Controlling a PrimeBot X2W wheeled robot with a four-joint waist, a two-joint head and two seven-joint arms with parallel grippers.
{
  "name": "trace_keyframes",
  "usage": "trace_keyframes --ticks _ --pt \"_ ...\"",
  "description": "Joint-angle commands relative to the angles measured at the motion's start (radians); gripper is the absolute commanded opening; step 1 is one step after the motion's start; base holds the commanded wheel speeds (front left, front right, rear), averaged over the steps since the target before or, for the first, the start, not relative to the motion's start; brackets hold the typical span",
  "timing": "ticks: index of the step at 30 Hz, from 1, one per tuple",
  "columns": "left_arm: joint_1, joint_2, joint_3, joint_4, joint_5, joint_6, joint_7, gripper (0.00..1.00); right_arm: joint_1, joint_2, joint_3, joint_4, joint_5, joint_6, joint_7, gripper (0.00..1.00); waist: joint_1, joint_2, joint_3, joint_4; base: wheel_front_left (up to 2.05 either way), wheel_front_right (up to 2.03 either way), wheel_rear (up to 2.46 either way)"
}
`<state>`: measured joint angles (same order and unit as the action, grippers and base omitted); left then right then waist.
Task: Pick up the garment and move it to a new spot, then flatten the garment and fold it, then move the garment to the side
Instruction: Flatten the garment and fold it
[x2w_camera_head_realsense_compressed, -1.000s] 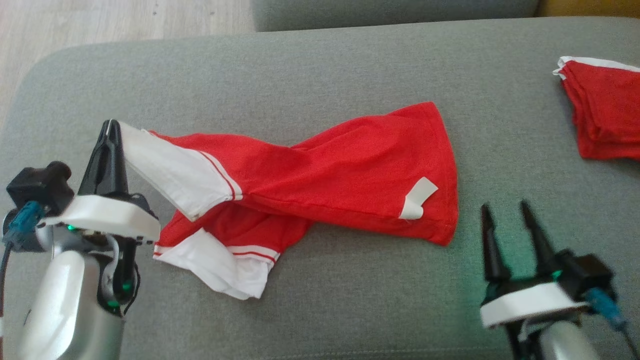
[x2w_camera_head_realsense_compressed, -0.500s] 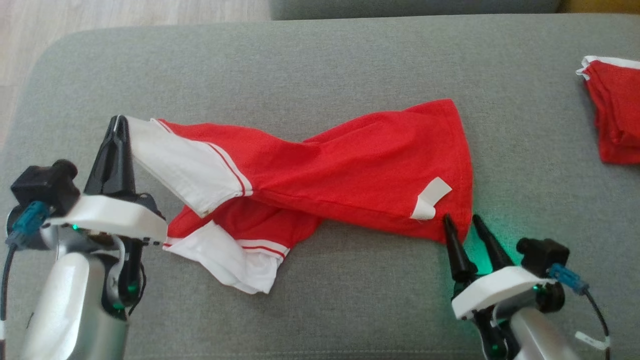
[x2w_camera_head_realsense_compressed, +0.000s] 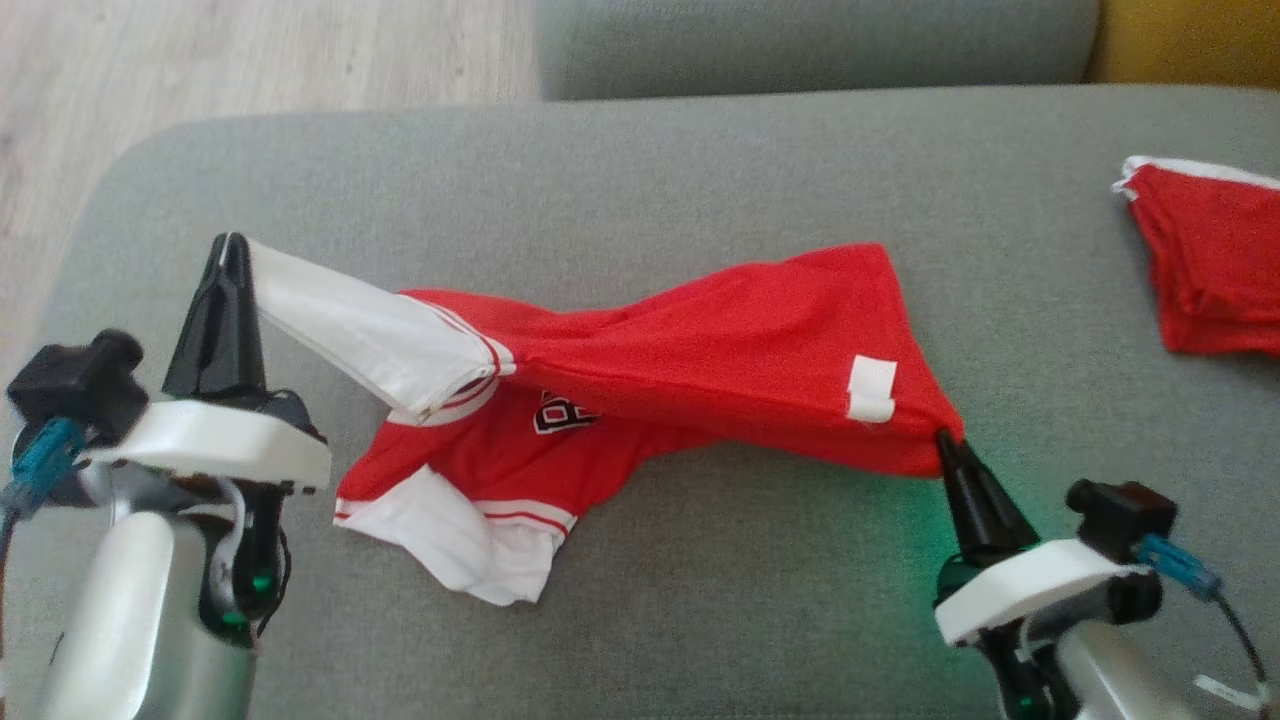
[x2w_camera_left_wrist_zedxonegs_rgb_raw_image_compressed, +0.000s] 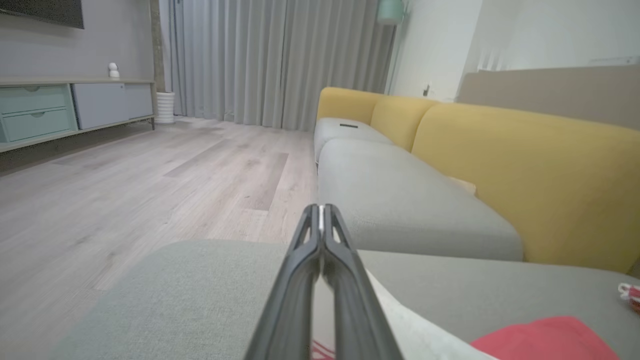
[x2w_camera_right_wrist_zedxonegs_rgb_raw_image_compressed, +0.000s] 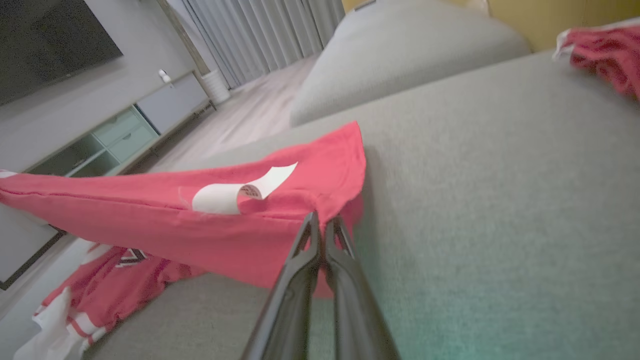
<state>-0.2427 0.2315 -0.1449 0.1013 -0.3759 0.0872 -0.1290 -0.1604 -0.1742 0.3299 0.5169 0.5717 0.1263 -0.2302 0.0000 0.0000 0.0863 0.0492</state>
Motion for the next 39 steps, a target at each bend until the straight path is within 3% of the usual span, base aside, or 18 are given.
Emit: trace_keyframes --ticks 1,9,11,16,21,26,33,39 --pt "-0.025 0.025 0.051 -0.049 -0.017 -0.005 -0.021 0.00 0.008 -0.023 0.008 -0.064 -0.011 0.004 -0.020 0.00 0.0000 0.0000 -0.032 -0.013 0.00 0.00 0.00" --pt "-0.149 -0.017 0.114 -0.195 -0.166 -0.031 -0.002 0.00 -0.009 -0.099 -0.094 -0.361 -0.054 0.004 0.009 0.00 0.0000 0.0000 -0.088 -0.053 0.00 0.00 0.00" --pt "-0.257 -0.025 0.131 -0.228 -0.208 -0.018 0.040 0.00 -0.089 -0.127 -0.125 -0.459 -0.060 0.004 0.080 0.00 0.0000 0.0000 -0.076 -0.070 0.00 0.00 0.00" --pt "-0.503 -0.027 0.119 -0.181 -0.218 -0.004 0.089 0.00 -0.310 -0.167 -0.138 -0.497 -0.080 0.004 0.186 0.00 0.0000 0.0000 -0.003 -0.075 0.00 0.00 0.00" --pt "-0.730 -0.030 0.100 -0.053 -0.195 -0.004 0.080 0.00 -0.514 -0.183 -0.110 -0.443 -0.049 0.004 0.243 0.00 0.0000 0.0000 0.091 -0.071 0.00 0.00 0.00" --pt "-0.999 -0.037 0.058 0.167 -0.147 -0.035 0.019 0.00 -0.787 -0.197 -0.055 -0.295 -0.022 0.004 0.258 0.00 0.0000 0.0000 0.232 -0.070 0.00 0.00 0.00" --pt "-1.303 -0.061 0.023 0.454 -0.099 -0.114 -0.112 0.00 -1.115 -0.207 0.040 -0.076 -0.060 0.004 0.138 0.00 0.0000 0.0000 0.378 -0.071 0.00 0.00 0.00" --pt "-1.407 -0.102 0.089 0.478 -0.085 -0.166 -0.132 0.00 -1.272 -0.238 0.113 0.044 -0.083 0.004 0.032 0.00 0.0000 0.0000 0.444 -0.050 0.00 0.00 0.00"
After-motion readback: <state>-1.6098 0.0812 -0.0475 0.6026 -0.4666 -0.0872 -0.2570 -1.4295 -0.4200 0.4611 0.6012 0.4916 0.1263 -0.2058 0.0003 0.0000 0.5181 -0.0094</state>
